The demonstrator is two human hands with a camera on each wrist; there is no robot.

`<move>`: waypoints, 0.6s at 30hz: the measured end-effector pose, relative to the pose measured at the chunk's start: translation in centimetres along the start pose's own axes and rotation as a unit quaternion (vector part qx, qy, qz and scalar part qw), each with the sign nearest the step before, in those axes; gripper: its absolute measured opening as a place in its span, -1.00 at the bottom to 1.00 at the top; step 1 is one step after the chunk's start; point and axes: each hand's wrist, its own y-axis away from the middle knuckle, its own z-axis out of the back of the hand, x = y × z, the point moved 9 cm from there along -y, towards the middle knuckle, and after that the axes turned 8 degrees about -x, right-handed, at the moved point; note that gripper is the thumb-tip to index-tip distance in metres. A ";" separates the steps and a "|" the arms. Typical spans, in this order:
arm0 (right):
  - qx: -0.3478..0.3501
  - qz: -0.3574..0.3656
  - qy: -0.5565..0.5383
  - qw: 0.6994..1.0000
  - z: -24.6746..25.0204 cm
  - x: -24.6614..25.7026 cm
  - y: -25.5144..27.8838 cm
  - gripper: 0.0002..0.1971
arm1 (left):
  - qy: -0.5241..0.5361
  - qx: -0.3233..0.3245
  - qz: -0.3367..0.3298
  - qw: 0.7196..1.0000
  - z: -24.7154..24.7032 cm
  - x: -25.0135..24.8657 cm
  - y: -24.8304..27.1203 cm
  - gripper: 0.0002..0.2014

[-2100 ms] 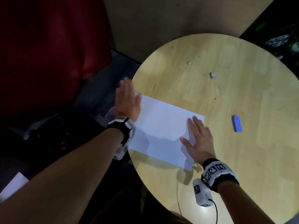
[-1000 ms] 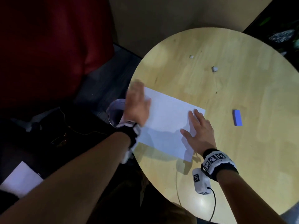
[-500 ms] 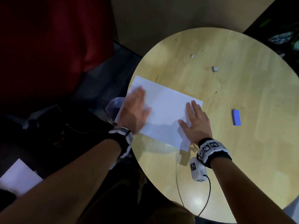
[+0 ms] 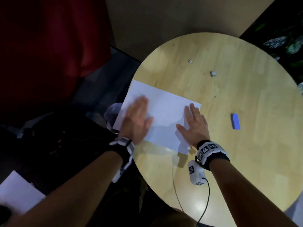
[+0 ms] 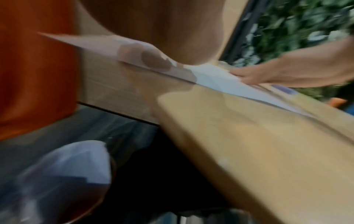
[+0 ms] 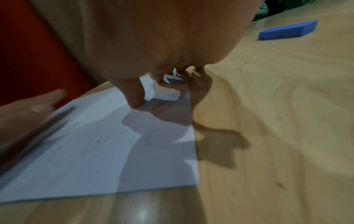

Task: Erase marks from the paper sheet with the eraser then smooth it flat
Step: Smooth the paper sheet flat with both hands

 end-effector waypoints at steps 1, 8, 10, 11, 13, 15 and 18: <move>0.002 0.001 0.006 1.000 0.1 0.0 0.0 -0.19 | 0.019 0.024 -0.077 0.997 -0.9 -3.2 0.5 -0.40; 0.022 -0.001 0.017 1.000 1.0 -0.2 -0.5 -0.17 | -0.005 -0.042 0.139 0.989 -0.4 6.6 -1.7 -0.41; 0.025 -0.007 0.015 1.000 0.8 0.0 -0.5 -0.17 | 0.015 -0.033 0.145 0.989 -0.8 5.9 -4.2 -0.36; 0.025 -0.008 0.016 1.000 0.8 0.0 -0.6 -0.17 | 0.026 -0.009 0.102 0.994 -1.7 3.6 -5.2 -0.34; 0.024 -0.006 0.020 0.999 0.9 -0.1 -0.7 -0.16 | 0.045 0.041 -0.024 0.998 -3.3 -2.2 -5.6 -0.35; 0.020 0.000 0.025 0.999 1.1 -0.2 -0.7 -0.16 | 0.035 0.051 -0.082 0.995 -3.7 -4.0 -4.5 -0.41; 0.025 0.005 0.025 0.999 1.2 -0.1 -0.7 -0.16 | -0.014 -0.016 -0.006 1.000 -2.5 2.3 -3.0 -0.47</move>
